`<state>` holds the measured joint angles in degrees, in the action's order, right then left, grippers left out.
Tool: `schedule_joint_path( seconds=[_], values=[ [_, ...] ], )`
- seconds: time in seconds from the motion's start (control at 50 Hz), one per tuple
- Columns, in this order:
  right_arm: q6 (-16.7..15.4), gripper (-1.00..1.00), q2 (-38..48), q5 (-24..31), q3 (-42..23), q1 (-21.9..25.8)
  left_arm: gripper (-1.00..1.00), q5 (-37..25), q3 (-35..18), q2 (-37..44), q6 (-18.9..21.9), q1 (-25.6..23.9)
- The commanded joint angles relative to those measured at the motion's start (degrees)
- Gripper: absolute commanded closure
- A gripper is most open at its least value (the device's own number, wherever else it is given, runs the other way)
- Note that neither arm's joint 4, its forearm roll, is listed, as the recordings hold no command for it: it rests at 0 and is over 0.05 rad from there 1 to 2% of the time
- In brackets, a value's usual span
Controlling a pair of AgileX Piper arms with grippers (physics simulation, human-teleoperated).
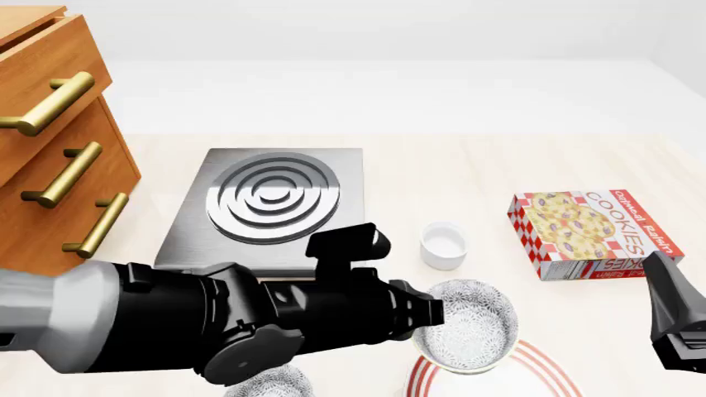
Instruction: Pick the akita bowl on the wooden cabinet and place it on the plate.
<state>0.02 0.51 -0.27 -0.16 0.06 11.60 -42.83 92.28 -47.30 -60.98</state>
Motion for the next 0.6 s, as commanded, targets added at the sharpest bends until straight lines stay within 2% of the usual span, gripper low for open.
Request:
schedule_joint_path(
  seconds=[0.02,0.6],
  values=[
    [-0.01,-1.00,-0.01,0.01,0.00,0.01,1.00,0.72,-0.66,1.06,-0.07,0.03],
    [0.00,-1.00,0.07,-0.13,0.07,0.01,1.00,2.62,-1.34,4.09,-0.43,-0.06]
  ],
)
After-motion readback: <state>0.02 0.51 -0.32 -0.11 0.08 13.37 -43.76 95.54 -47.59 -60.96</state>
